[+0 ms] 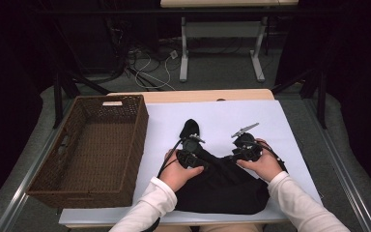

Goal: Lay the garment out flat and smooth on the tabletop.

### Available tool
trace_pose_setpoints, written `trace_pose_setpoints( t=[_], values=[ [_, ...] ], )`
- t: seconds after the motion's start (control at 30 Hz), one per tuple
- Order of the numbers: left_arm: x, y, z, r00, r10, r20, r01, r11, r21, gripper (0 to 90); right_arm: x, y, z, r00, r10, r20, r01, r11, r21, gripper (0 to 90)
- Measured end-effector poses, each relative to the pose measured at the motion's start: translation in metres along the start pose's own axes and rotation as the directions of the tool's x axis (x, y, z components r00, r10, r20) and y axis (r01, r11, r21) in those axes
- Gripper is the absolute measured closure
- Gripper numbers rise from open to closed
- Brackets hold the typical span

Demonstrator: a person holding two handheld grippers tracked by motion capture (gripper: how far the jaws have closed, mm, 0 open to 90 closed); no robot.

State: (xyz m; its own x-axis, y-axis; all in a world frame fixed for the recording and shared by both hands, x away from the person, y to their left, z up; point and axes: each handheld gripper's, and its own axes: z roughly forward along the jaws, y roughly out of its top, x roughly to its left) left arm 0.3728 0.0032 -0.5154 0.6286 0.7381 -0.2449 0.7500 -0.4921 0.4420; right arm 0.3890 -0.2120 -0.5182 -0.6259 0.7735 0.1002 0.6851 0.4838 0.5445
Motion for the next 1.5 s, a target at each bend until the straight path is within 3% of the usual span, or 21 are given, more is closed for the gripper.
trace_pose_setpoints(
  t=[0.13,0.33,0.4,0.43,0.5,0.67,0.7,0.77,0.8,0.9,1.13,1.27,1.37,1.5],
  values=[
    [-0.005,0.001,0.006,0.9994,-0.031,0.017,0.03,0.9991,0.029,49.2,0.001,0.0,0.007,0.9998,0.019,-0.009,-0.018,0.999,0.042,54.7],
    [-0.006,0.004,0.013,0.9999,-0.008,0.011,0.008,0.9979,0.065,62.3,0.006,-0.001,0.018,0.999,0.017,-0.042,-0.014,0.997,0.079,63.9],
    [-0.006,0.004,0.015,0.9999,-0.006,0.009,0.005,0.9977,0.068,68.6,0.009,-0.002,0.022,0.9996,-0.004,-0.029,0.007,0.995,0.099,70.3],
    [-0.006,0.003,0.015,1.0,-0.003,0.006,0.003,0.9975,0.071,72.6,0.009,-0.001,0.022,0.9993,-0.032,-0.02,0.034,0.995,0.092,75.1],
    [-0.004,0.004,0.013,0.9999,0.011,0.0,-0.011,0.997,0.077,78.7,0.011,-0.002,0.021,0.9996,0.006,-0.028,-0.003,0.994,0.108,82.3],
    [0.001,0.002,0.005,0.9999,-0.004,0.015,0.003,0.9978,0.067,81.8,0.01,-0.001,0.015,0.9996,-0.024,-0.018,0.025,0.995,0.093,84.3],
    [0.002,0.001,0.002,0.9999,-0.011,0.013,0.01,0.9981,0.061,81.9,0.01,-0.001,0.013,0.9997,-0.011,-0.02,0.012,0.998,0.054,84.4],
    [0.007,0.0,-0.005,0.9999,-0.009,0.011,0.009,0.9987,0.051,82.0,0.007,0.0,0.002,1.0,-0.005,-0.007,0.006,0.999,0.039,84.6],
    [0.008,-0.001,-0.007,0.9998,-0.015,0.01,0.014,0.9988,0.046,82.1,0.007,0.0,-0.001,0.9997,0.017,-0.016,-0.017,1.0,-0.009,84.7],
    [0.015,-0.002,-0.02,0.9999,-0.017,-0.003,0.017,0.9996,0.022,82.1,0.0,-0.001,-0.015,0.9996,0.023,0.014,-0.022,0.999,-0.046,84.9],
    [0.031,-0.004,-0.047,0.9973,-0.066,-0.032,0.064,0.9968,-0.047,82.6,-0.024,-0.008,-0.047,0.9943,0.087,0.062,-0.077,0.986,-0.149,85.0],
    [0.045,-0.007,-0.062,0.9913,-0.113,-0.068,0.107,0.9907,-0.084,82.6,-0.038,-0.014,-0.057,0.9877,0.129,0.088,-0.112,0.978,-0.178,85.0],
    [0.056,-0.011,-0.07,0.9827,-0.16,-0.094,0.149,0.9825,-0.111,82.6,-0.049,-0.02,-0.065,0.9784,0.168,0.12,-0.141,0.968,-0.207,85.0],
    [0.062,-0.015,-0.076,0.9745,-0.189,-0.121,0.173,0.9765,-0.129,82.8,-0.063,-0.028,-0.074,0.9633,0.224,0.148,-0.185,0.954,-0.234,85.1]
  ],
)
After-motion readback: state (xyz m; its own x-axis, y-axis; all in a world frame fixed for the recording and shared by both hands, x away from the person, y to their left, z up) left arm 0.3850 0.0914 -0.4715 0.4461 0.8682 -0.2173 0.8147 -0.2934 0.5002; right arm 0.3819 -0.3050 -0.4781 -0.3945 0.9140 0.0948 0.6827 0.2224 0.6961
